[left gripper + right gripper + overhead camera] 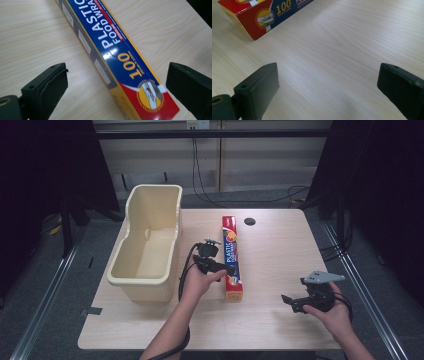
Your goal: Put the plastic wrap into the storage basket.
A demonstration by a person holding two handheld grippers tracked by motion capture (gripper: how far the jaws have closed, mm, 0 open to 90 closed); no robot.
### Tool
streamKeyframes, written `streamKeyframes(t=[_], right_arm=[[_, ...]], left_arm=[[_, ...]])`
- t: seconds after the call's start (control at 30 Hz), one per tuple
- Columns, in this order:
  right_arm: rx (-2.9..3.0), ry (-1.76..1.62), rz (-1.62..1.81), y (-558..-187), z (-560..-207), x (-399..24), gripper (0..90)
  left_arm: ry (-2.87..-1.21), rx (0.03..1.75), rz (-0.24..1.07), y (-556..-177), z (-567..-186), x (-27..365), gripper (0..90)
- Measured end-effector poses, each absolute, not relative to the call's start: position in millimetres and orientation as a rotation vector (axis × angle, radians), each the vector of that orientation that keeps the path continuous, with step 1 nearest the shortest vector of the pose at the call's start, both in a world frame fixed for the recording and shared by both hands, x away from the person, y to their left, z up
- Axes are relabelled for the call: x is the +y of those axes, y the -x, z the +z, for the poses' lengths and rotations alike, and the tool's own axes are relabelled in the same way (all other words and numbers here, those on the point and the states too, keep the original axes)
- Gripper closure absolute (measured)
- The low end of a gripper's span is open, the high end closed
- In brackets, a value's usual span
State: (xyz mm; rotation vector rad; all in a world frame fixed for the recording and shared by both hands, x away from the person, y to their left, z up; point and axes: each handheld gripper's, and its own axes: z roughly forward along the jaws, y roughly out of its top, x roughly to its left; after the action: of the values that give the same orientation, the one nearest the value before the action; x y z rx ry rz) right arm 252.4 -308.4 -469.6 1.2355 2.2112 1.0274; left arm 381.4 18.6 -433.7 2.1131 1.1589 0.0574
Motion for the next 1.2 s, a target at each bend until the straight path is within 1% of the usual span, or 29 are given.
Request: streamKeyframes(t=[0.07,0.3,0.43,0.5,0.63,1.07,1.13,1.2], right_arm=[[2.223,-1.230,1.032,-253,-470,-308,3.8],[2.214,-1.228,1.034,-254,-469,-308,3.9],[2.214,-1.228,1.037,-253,-469,-309,3.9],[2.213,-1.224,1.034,-254,-469,-308,4.0],[2.207,-1.224,1.033,-254,-469,-308,4.1],[2.200,-1.230,1.041,-254,-468,-310,4.4],[2.201,-1.230,1.044,-254,-468,-310,4.4],[2.195,-1.234,1.039,-253,-468,-310,4.4]], left_arm=[[-2.091,1.183,0.057,-386,-435,14,3.7],[-2.114,1.198,0.047,-402,-437,2,2.4],[-2.084,1.223,0.037,-409,-439,-4,1.2],[-2.094,1.227,0.035,-413,-440,-6,0.9],[-2.085,1.248,0.062,-419,-442,-9,1.0],[-2.096,1.327,0.122,-434,-446,-26,5.9],[-2.084,1.335,0.121,-435,-447,-29,8.1],[-2.109,1.333,0.128,-437,-448,-31,10.2]])
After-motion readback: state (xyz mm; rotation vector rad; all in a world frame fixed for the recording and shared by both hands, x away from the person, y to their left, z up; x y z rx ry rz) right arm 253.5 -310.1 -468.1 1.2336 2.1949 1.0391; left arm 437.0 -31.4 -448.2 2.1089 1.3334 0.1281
